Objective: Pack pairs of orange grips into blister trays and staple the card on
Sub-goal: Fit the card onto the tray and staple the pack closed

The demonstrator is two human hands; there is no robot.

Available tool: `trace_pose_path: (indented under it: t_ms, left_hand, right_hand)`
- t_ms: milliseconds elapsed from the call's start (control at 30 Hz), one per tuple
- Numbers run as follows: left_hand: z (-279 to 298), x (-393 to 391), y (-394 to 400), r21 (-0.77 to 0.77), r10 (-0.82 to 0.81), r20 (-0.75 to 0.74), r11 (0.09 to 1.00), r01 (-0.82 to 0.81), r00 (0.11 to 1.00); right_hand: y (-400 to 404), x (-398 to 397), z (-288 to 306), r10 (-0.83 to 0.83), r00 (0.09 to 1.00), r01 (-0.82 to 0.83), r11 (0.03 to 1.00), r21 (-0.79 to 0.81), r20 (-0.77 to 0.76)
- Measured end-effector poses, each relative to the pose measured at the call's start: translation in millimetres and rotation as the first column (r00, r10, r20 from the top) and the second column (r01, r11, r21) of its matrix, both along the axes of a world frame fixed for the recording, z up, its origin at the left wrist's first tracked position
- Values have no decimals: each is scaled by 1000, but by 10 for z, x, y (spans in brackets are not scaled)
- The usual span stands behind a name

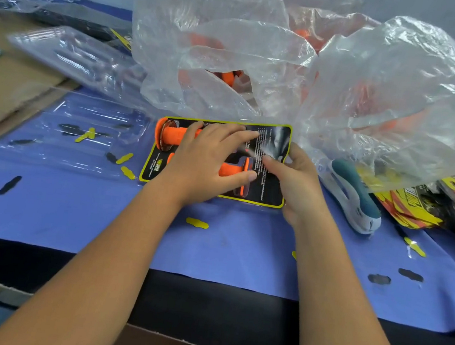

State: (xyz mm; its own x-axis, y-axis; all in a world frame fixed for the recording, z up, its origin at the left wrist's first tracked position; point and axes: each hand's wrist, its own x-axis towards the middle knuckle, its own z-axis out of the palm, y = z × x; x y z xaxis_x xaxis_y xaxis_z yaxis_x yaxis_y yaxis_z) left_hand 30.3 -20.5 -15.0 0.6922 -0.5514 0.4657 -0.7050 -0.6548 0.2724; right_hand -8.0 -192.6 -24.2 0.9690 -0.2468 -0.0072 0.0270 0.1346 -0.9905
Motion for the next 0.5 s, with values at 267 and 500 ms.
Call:
trace_pose_path:
  t_ms: [267,500]
  left_hand:
    - [-8,152,166,-349,350,17,880,-322,937]
    - [-154,356,505,-300,623,-502,525,-796,600]
  right_hand:
    - [-212,8,-35,-371,927,368,928,60,55]
    - [-239,32,-69,-372,928,372,928,28,8]
